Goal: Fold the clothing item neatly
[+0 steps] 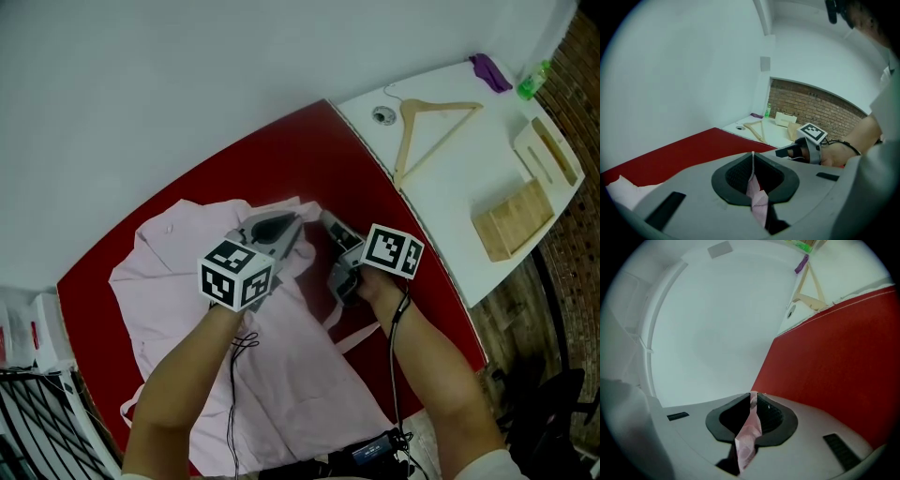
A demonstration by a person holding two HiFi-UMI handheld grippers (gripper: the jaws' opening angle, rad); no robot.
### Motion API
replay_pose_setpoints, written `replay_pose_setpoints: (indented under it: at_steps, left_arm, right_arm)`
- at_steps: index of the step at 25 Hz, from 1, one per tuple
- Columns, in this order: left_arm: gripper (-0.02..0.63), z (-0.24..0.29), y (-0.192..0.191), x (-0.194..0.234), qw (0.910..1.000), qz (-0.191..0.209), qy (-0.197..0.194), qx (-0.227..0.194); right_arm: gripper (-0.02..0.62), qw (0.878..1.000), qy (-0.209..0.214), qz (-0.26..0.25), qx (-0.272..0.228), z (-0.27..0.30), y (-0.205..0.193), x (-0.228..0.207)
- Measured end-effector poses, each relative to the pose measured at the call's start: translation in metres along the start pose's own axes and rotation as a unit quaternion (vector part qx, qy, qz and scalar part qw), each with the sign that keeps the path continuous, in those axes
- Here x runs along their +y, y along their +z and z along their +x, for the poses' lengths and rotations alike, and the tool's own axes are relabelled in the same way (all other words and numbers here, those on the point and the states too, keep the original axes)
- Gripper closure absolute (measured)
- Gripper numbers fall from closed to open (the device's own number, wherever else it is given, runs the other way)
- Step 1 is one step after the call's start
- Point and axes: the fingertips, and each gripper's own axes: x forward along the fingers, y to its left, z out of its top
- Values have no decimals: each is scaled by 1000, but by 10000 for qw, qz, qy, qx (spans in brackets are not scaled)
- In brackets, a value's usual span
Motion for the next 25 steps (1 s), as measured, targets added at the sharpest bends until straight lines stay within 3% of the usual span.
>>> replay_pose_setpoints:
  at_steps: [6, 12, 19, 25]
  left_arm:
    - [589, -7, -1, 2, 9999, -73, -40, -59]
    - [589, -18, 1, 10, 9998, -144, 74, -117]
    - [589, -38, 6, 19, 9995, -173, 246, -139]
    - [590, -69, 8, 18, 9994, -148, 265, -189]
  right_arm:
    - [566, 9997, 102, -216, -32, -5, 2, 7]
    - [569, 9961, 198, -854, 138, -12, 4, 25]
    - [571, 9818, 78, -1823, 519, -23, -7, 41]
    - [572, 9690, -47, -2418, 507, -37, -18, 62]
